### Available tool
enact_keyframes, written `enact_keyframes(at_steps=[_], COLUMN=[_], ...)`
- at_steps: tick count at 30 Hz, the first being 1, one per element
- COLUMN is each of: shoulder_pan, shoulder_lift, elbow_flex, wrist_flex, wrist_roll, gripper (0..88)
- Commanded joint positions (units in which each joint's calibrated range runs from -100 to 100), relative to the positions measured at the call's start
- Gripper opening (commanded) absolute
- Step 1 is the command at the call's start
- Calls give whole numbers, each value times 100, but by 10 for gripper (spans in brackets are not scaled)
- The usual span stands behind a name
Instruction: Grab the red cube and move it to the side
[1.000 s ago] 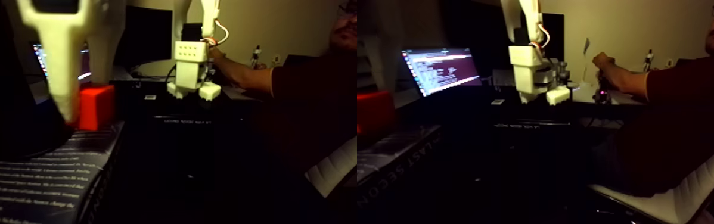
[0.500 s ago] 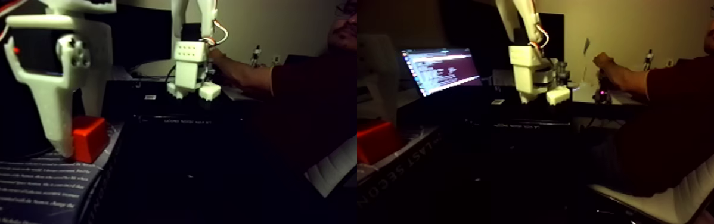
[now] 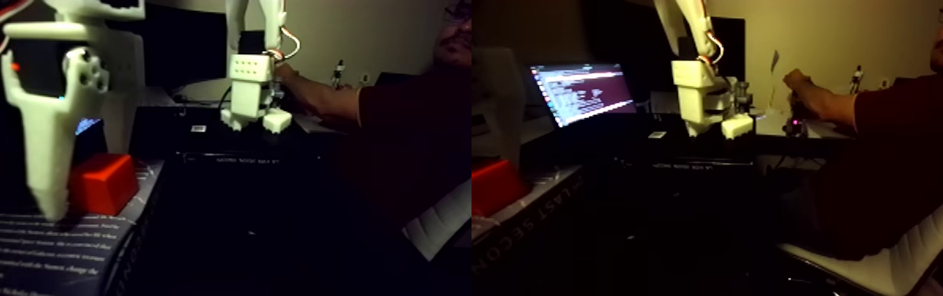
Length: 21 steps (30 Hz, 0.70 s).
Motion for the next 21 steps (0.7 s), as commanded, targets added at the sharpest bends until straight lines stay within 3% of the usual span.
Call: enact_keyframes(at_steps=[1,6,21], shoulder_pan=[40,-10,-135], shoulder_lift=[-66,-225,-1301], elbow_flex=[-122,-113,-141], wrist_flex=[-45,183,1475], wrist_roll=[31,241,516], gripper=[366,405,402])
